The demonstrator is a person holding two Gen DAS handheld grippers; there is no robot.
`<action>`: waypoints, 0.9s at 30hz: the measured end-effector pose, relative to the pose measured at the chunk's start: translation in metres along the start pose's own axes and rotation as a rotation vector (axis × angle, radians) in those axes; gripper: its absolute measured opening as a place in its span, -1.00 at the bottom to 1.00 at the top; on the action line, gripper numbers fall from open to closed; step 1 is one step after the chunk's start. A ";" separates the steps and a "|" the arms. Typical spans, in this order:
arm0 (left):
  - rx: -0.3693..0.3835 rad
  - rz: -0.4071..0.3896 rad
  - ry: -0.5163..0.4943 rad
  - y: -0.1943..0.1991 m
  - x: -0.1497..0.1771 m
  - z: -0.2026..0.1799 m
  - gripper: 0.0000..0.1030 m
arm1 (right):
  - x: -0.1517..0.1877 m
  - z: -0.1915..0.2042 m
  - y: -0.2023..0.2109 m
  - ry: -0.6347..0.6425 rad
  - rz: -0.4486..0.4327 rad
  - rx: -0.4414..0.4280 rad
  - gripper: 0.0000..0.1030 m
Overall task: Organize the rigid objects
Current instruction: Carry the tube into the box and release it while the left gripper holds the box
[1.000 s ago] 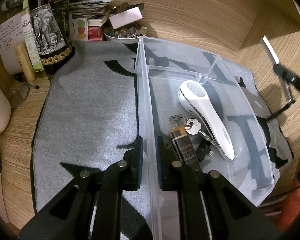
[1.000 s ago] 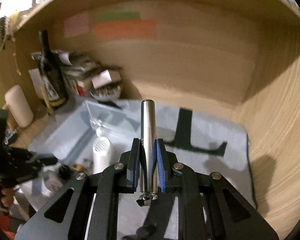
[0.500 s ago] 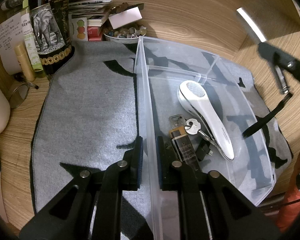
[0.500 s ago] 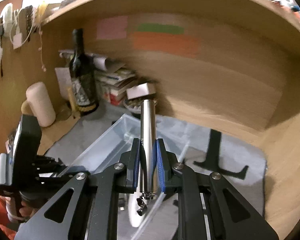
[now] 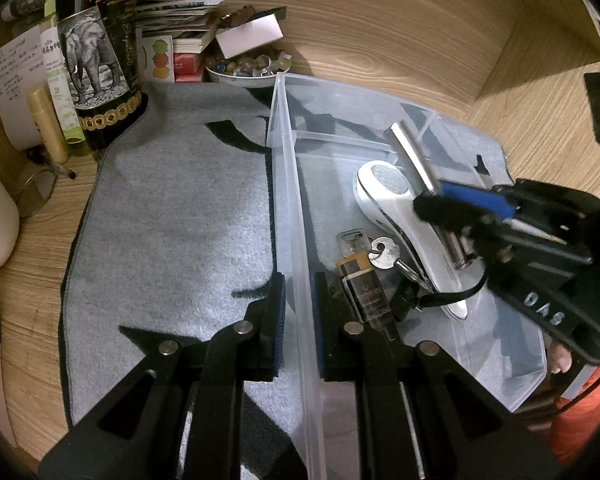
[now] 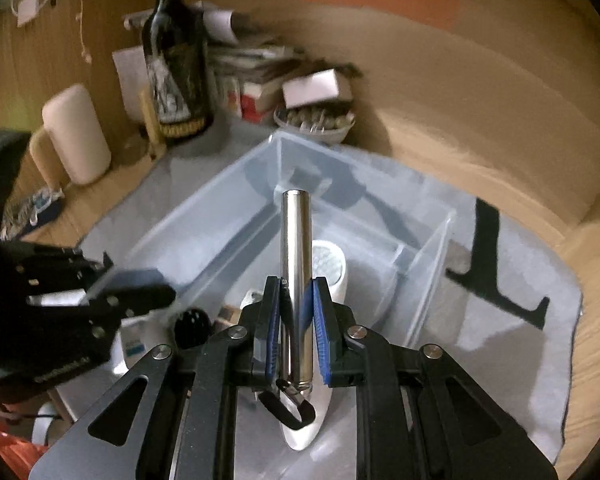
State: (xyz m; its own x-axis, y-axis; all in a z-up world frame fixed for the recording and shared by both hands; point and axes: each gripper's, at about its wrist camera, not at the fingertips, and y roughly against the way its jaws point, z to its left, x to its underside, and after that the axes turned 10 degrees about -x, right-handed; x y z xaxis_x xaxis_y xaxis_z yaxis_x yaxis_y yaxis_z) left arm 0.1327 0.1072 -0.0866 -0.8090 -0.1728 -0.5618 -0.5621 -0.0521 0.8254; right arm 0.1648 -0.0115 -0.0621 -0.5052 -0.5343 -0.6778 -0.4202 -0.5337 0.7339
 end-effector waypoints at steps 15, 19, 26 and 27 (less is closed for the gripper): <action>0.000 -0.001 -0.003 0.001 0.000 0.000 -0.77 | 0.003 0.000 -0.012 0.005 0.070 -0.020 -0.62; -0.002 -0.002 -0.005 0.001 0.000 -0.001 -0.77 | 0.003 0.000 -0.004 0.006 0.036 -0.002 -0.26; -0.001 -0.001 -0.004 0.001 0.000 0.000 -0.77 | 0.002 -0.004 0.023 -0.002 -0.043 0.046 0.10; -0.001 -0.001 -0.003 0.001 0.000 -0.001 -0.77 | 0.003 -0.006 0.031 -0.005 -0.069 0.063 0.22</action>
State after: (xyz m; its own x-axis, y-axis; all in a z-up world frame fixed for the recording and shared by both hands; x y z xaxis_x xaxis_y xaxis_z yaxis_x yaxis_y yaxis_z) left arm 0.1326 0.1067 -0.0855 -0.8088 -0.1696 -0.5631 -0.5631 -0.0531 0.8247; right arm 0.1550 -0.0332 -0.0414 -0.4775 -0.4941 -0.7265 -0.5007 -0.5265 0.6871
